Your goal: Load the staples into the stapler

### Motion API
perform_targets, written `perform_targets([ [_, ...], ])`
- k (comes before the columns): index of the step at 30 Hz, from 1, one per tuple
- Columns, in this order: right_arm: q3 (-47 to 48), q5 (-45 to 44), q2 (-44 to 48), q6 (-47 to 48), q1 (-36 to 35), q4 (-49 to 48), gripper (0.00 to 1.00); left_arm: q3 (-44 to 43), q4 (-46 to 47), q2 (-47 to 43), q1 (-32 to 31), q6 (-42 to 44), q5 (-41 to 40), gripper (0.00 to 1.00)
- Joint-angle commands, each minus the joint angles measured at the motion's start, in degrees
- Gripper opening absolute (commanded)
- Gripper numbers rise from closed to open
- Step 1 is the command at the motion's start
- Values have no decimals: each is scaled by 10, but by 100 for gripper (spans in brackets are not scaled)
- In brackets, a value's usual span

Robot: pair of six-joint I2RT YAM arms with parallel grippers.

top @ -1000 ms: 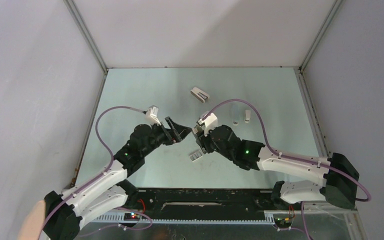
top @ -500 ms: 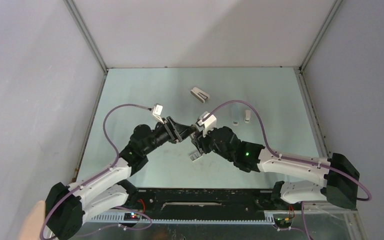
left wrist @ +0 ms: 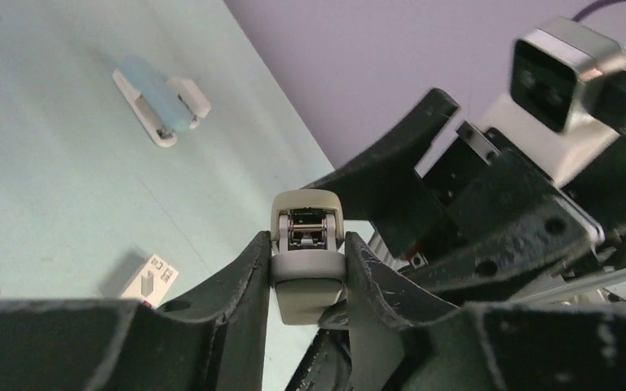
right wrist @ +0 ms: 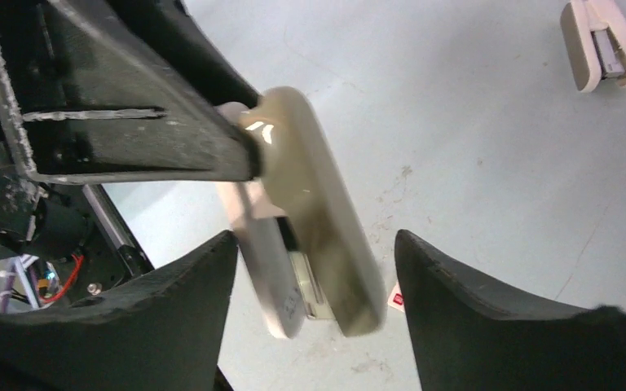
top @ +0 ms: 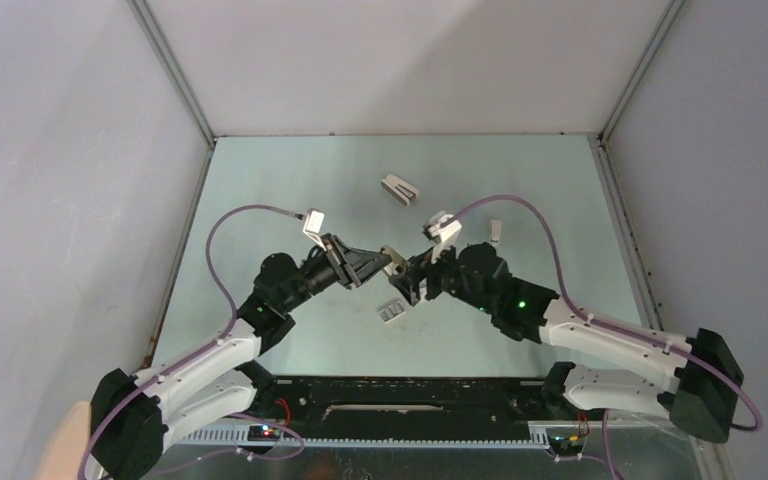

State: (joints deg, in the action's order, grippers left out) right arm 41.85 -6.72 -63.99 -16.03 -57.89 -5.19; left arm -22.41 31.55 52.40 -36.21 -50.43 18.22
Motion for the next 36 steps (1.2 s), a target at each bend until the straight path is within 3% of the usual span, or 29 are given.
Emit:
perform_targets([
  [1, -14, 131, 63, -48, 73, -7, 77, -33, 34, -29, 0, 70, 36, 1],
  [4, -33, 259, 94, -69, 141, -12, 84, -44, 53, -29, 0, 81, 67, 1],
  [8, -53, 423, 115, -87, 210, -41, 86, -53, 122, -11, 0, 66, 128, 0],
  [12, -55, 501, 117, -84, 233, -54, 86, -58, 198, 11, -1, 32, 174, 1],
  [19, -55, 565, 102, -94, 236, -91, 74, -68, 238, 21, -9, 22, 207, 1],
  [32, -55, 610, 123, -113, 237, -115, 51, -71, 179, -2, -14, 72, 222, 0],
  [36, -55, 617, 124, -116, 237, -120, 37, -76, 169, -6, -20, 80, 221, 0],
])
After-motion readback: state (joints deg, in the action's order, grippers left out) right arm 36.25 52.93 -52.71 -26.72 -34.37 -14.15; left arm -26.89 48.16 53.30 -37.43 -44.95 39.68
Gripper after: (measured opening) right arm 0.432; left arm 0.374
